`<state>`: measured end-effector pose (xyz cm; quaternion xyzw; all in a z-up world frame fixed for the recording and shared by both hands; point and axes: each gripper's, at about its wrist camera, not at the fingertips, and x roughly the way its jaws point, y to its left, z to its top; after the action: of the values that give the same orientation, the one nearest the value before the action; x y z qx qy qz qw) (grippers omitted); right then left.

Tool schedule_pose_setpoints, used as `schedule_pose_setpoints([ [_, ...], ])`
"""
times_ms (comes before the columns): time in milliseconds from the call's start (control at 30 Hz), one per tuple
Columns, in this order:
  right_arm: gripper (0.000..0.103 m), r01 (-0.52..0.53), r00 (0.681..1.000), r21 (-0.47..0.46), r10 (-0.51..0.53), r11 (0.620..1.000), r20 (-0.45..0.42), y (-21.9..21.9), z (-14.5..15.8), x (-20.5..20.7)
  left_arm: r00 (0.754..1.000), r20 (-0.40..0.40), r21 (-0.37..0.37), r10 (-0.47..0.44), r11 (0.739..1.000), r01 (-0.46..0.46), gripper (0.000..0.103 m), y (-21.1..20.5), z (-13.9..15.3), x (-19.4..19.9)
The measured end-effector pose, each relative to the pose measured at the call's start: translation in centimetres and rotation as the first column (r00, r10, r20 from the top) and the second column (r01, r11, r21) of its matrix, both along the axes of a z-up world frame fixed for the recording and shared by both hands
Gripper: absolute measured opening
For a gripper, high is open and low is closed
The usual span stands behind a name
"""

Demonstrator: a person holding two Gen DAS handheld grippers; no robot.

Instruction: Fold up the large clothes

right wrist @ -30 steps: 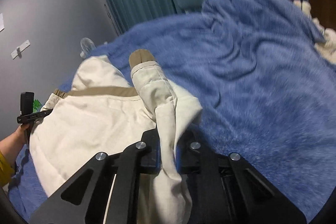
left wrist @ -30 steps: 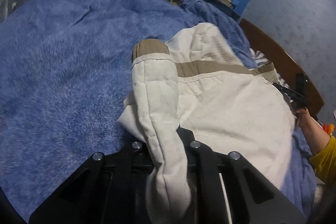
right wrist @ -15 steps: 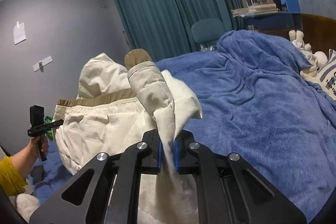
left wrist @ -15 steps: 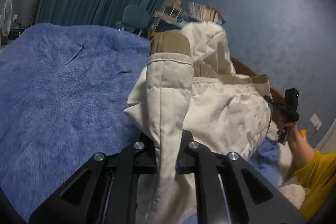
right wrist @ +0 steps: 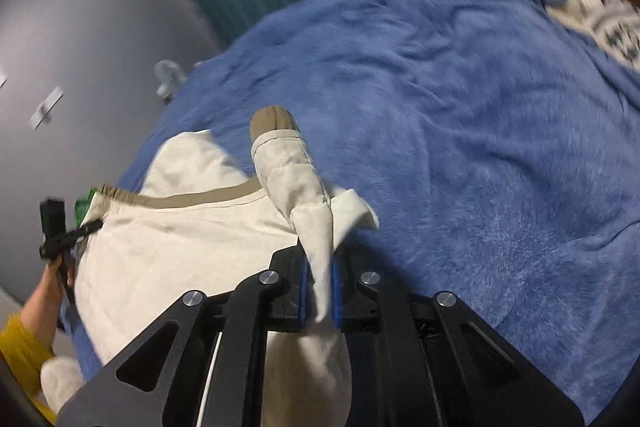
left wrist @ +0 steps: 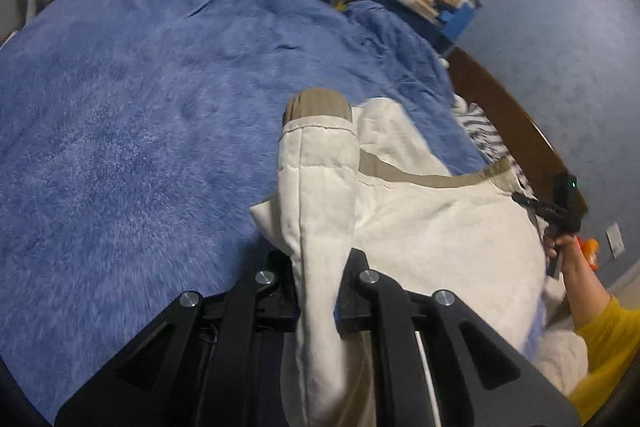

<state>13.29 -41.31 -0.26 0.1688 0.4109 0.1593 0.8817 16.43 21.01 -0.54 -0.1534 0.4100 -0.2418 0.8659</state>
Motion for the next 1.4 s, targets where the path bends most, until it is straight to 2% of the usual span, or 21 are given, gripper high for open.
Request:
schedule_pose_setpoints([
  [33,0.009,0.014,1.0,0.01,-0.014,1.0,-0.021,-0.2,-0.8,0.9,1.0,-0.006,-0.013,0.009,1.0,-0.009,0.008,0.1,-0.3,0.8],
  [167,0.009,0.04,0.997,-0.025,-0.041,0.999,-0.067,0.1,-2.6,3.5,1.0,-0.021,0.021,-0.002,1.0,0.003,0.008,-0.6,-1.0,3.4],
  [267,0.013,0.048,0.992,-0.027,-0.051,0.998,-0.113,-0.4,-4.6,4.2,0.998,-0.052,0.023,-0.022,0.999,0.024,0.011,-0.1,-2.3,3.1],
  [367,0.02,0.086,0.984,0.008,-0.084,0.996,-0.156,-1.0,-6.7,3.8,0.997,-0.081,0.027,-0.005,1.0,0.007,0.022,0.6,-3.8,2.0],
  [467,0.027,0.11,0.982,-0.007,-0.11,0.994,-0.152,-0.9,-6.2,2.8,0.991,-0.098,0.048,0.09,0.995,-0.085,0.05,1.6,-4.5,1.0],
  [500,0.043,0.139,0.978,-0.044,-0.144,0.989,-0.153,-0.8,-5.7,2.4,0.987,-0.1,0.082,0.129,0.989,-0.121,0.069,1.9,-4.4,0.6],
  [533,0.058,0.164,0.973,-0.067,-0.173,0.984,-0.152,-0.9,-5.3,2.0,0.98,-0.099,0.124,0.172,0.979,-0.16,0.075,2.2,-4.2,0.0],
  [567,0.06,0.175,0.974,-0.068,-0.183,0.982,-0.134,-0.8,-4.3,1.1,0.978,-0.097,0.135,0.185,0.976,-0.171,0.075,2.5,-4.2,-0.3],
  [633,0.066,0.189,0.973,-0.132,-0.203,0.973,-0.106,-0.3,-2.8,-0.3,0.971,-0.079,0.176,0.223,0.962,-0.207,0.075,2.8,-3.0,-1.7],
  [700,0.072,0.183,0.979,-0.229,-0.198,0.956,-0.043,1.5,-0.3,-3.4,0.974,-0.01,0.265,0.226,0.94,-0.216,0.076,1.8,-0.5,-4.1],
  [800,0.078,0.142,0.989,-0.298,-0.145,0.944,0.014,4.8,2.1,-8.1,0.984,0.057,0.37,0.167,0.912,-0.176,0.084,-1.7,2.6,-7.8],
  [833,0.083,0.114,0.993,-0.311,-0.113,0.944,0.02,6.5,2.4,-9.9,0.987,0.077,0.396,0.138,0.905,-0.157,0.09,-3.3,3.4,-9.6],
  [900,0.086,0.066,0.998,-0.34,-0.063,0.938,0.021,9.5,2.5,-12.7,0.991,0.085,0.402,0.107,0.906,-0.132,0.095,-5.8,4.1,-12.0],
  [1000,0.089,0.024,1.0,-0.345,-0.02,0.938,0.015,13.4,2.0,-15.6,0.996,0.048,0.356,0.075,0.93,-0.088,0.095,-9.7,3.6,-14.9],
  [1067,0.089,0.011,1.0,-0.339,-0.011,0.941,0.001,15.2,1.3,-15.9,0.998,0.021,0.333,0.053,0.941,-0.057,0.095,-11.4,2.5,-15.4],
  [1167,0.089,0.01,0.998,-0.338,-0.029,0.941,-0.05,16.8,-0.3,-14.4,0.998,-0.015,0.393,0.062,0.918,-0.051,0.095,-14.2,0.1,-14.4],
  [1267,0.095,0.039,0.996,-0.341,-0.065,0.939,-0.067,17.4,-1.0,-11.5,0.995,0.002,0.439,0.097,0.894,-0.088,0.096,-15.5,-0.9,-12.3],
  [1400,0.095,0.104,0.988,-0.355,-0.138,0.929,-0.072,17.2,-1.9,-7.3,0.99,-0.025,0.446,0.139,0.888,-0.113,0.096,-15.7,-1.3,-9.4],
])
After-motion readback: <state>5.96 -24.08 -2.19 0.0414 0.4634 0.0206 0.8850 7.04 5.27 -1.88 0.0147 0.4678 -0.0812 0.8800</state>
